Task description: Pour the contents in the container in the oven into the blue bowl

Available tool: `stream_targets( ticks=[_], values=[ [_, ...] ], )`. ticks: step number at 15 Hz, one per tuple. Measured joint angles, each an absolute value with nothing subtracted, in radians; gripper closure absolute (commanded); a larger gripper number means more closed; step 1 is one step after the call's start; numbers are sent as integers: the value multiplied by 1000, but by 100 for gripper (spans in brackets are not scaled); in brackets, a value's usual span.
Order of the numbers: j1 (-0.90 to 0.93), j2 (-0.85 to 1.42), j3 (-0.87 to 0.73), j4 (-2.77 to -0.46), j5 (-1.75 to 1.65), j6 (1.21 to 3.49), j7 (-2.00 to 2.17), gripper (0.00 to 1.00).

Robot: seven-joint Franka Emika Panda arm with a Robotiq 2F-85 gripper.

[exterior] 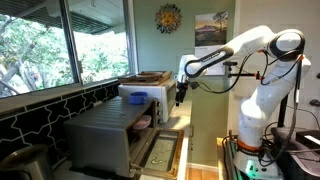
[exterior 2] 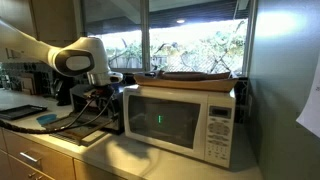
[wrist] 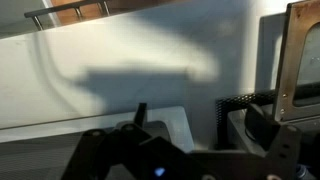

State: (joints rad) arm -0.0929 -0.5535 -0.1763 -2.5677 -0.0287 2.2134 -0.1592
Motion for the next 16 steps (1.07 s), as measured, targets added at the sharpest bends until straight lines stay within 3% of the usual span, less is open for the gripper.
stream_targets(
  ticks=[9,16],
  values=[
    [-88,-553,-169,-2567,-6,2210,-154,0],
    [-2,-553,-101,-2570,286,2124,-10,0]
  ],
)
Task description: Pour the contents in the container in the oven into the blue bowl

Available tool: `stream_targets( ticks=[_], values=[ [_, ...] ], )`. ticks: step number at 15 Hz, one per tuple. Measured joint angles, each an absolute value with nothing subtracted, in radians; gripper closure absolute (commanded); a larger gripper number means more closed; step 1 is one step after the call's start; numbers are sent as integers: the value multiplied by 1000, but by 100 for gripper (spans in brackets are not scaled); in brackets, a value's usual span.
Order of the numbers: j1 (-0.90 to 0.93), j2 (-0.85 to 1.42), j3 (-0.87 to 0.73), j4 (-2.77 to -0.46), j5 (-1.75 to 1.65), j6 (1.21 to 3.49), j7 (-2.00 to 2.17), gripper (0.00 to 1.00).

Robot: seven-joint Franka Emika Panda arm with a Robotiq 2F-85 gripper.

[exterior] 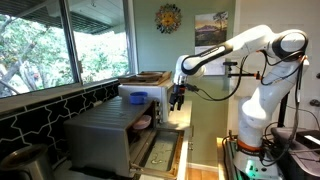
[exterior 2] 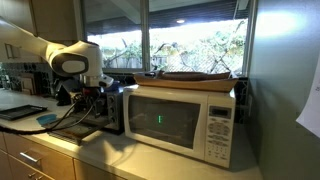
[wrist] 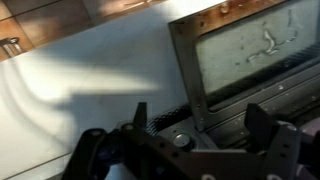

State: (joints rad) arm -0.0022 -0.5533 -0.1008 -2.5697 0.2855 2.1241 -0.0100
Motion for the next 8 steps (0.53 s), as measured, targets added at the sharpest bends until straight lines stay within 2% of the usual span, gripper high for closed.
stream_targets(
  ticks=[8],
  values=[
    [87,-496,-7,-2606,612,2332,127,0]
  ],
)
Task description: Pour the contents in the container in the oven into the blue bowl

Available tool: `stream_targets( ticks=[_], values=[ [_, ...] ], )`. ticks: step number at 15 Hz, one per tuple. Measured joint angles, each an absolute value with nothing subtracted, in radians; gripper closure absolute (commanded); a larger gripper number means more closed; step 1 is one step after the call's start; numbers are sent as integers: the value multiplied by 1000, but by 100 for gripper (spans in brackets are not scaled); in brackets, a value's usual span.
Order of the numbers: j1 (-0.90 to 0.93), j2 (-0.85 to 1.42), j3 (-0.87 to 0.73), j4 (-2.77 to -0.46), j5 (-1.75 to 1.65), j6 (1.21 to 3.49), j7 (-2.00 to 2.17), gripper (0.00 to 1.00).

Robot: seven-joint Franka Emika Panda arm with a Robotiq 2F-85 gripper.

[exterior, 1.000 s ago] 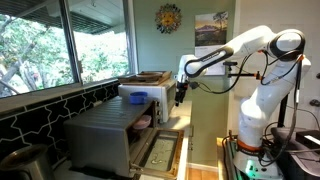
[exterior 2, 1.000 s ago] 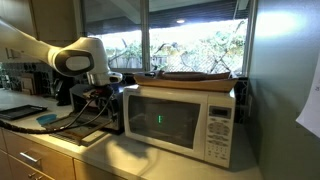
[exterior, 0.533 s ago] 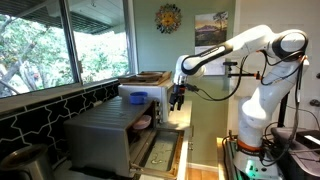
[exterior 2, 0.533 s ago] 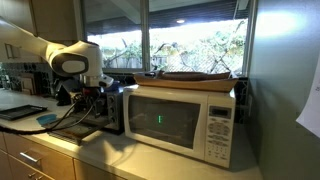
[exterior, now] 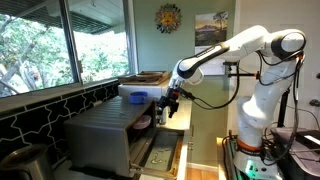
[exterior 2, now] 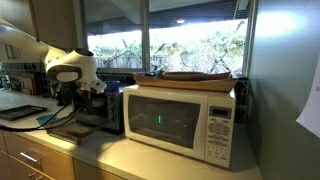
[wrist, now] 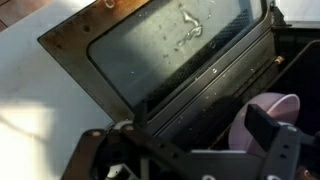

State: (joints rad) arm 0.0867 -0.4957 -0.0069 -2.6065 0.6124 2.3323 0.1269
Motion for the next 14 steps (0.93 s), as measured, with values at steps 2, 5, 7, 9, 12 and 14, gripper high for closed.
stream_targets(
  ticks=[2,5,7,9,12,14],
  values=[
    [90,-480,2,-2606,620,2344,137,0],
    [90,-478,2,-2606,623,2347,137,0],
    [90,-478,2,-2604,623,2348,137,0],
    [91,-477,2,-2605,652,2374,137,0],
    [101,-476,2,-2615,745,2440,124,0],
    [120,-476,2,-2628,831,2484,90,0]
  ],
)
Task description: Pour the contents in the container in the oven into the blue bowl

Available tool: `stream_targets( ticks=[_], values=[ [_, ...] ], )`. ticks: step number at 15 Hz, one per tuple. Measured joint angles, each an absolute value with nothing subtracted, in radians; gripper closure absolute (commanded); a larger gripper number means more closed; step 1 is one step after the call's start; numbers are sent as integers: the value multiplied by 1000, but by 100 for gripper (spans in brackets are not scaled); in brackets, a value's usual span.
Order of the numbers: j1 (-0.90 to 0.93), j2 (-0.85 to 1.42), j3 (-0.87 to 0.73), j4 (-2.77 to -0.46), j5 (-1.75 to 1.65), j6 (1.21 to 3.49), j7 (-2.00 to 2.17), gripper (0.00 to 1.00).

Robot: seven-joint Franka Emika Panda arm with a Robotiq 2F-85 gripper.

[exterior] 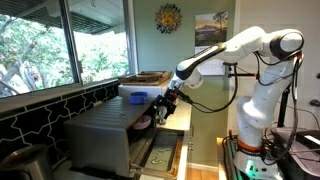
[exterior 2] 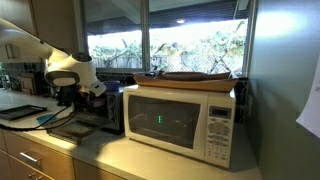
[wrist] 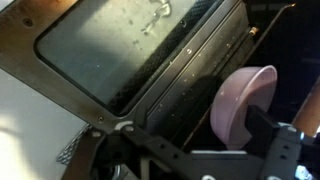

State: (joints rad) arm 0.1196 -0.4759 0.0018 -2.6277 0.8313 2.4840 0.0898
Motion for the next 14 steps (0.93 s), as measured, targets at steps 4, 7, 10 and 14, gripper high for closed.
stream_targets(
  ticks=[4,7,10,14],
  values=[
    [160,-472,3,-2658,1016,2525,-12,0],
    [175,-464,9,-2672,1157,2550,-113,0],
    [190,-453,15,-2675,1297,2585,-215,0],
    [213,-430,15,-2675,1458,2612,-322,0]
  ],
)
